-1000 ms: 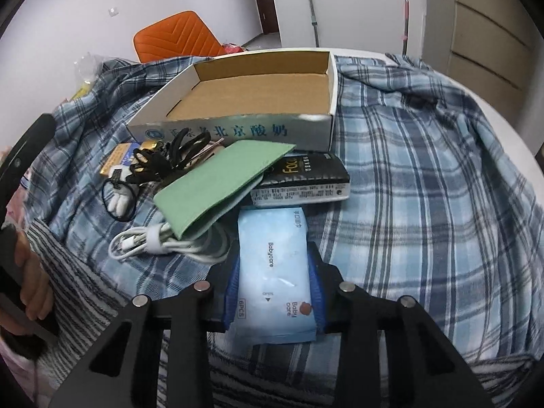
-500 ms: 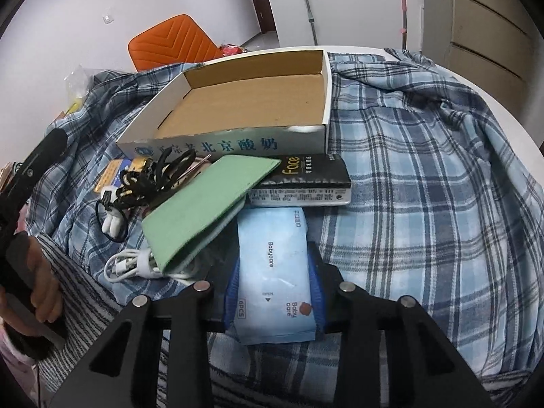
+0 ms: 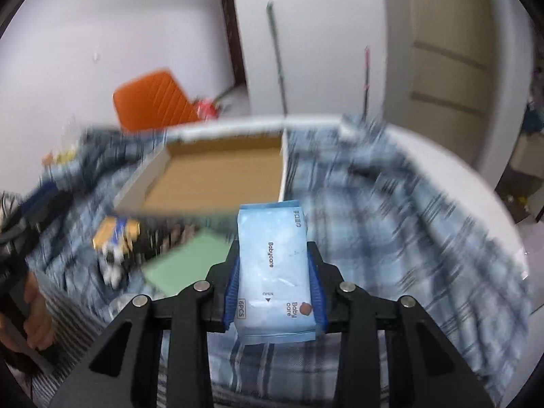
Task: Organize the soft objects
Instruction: 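Grasp the green pad with the left gripper while the right gripper holds the wipes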
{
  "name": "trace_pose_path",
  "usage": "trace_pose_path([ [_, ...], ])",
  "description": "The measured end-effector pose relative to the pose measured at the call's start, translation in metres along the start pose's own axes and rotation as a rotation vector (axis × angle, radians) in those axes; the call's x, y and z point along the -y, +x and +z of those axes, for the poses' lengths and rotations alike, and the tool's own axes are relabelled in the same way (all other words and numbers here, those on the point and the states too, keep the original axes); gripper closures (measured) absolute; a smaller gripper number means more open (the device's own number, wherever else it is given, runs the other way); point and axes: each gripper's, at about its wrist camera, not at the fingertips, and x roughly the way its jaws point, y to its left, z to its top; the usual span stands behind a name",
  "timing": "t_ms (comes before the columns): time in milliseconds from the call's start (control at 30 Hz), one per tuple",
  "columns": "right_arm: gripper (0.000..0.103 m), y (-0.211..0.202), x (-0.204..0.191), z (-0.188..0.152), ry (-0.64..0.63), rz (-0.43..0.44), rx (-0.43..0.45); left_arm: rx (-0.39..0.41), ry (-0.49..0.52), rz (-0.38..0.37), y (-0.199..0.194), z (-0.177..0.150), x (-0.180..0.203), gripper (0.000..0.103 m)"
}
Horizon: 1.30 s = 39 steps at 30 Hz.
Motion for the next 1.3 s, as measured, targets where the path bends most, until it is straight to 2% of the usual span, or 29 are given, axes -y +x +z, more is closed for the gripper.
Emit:
trace_pose_path([
  [67, 0.069, -0.014, 0.003, 0.013, 0.005, -0.016, 0.086, -0.04, -0.01, -0.07, 0.002, 0.013, 0.0, 0.0],
  [133, 0.069, -0.019, 0.003, 0.018, -0.002, -0.033, 0.152, -0.106, 0.004, -0.1, 0.01, 0.023, 0.006, 0.001],
  [200, 0.069, -0.014, 0.003, 0.018, -0.009, -0.04, 0.176, -0.173, -0.009, -0.141, 0.02, 0.028, 0.012, 0.006],
  [267, 0.069, -0.004, 0.003, 0.01, -0.02, -0.033, 0.175, -0.223, -0.011, -0.164, 0.031, 0.027, 0.021, 0.008],
  [333, 0.069, 0.005, 0.008, 0.001, -0.015, -0.064, 0.174, -0.267, 0.011, -0.161, 0.04, 0.022, 0.032, 0.008],
  [400, 0.069, 0.014, 0.017, -0.002, 0.025, -0.048, 0.136, -0.333, 0.065, -0.156, 0.053, 0.014, 0.049, 0.008],
  [500, 0.069, 0.015, 0.029, -0.002, 0.084, -0.046, 0.129, -0.44, 0.16, -0.162, 0.072, -0.001, 0.072, 0.008],
  [633, 0.068, 0.018, 0.034, -0.005, 0.104, -0.031, 0.106, -0.542, 0.21, -0.194, 0.088, -0.016, 0.092, 0.008],
  [767, 0.068, 0.021, 0.031, -0.005, 0.088, -0.025, 0.094, -0.552, 0.243, -0.185, 0.096, -0.019, 0.107, 0.008],
  [1067, 0.066, 0.022, 0.031, -0.007, 0.085, -0.023, 0.083, -0.598, 0.298, -0.114, 0.111, -0.034, 0.127, 0.009],
  [1167, 0.066, 0.021, 0.033, -0.007, 0.091, -0.023, 0.085, -0.584, 0.315, -0.05, 0.112, -0.037, 0.127, 0.02],
  [1300, 0.066, 0.021, 0.033, -0.008, 0.092, -0.021, 0.084, -0.607, 0.296, -0.07, 0.112, -0.039, 0.127, 0.029],
])
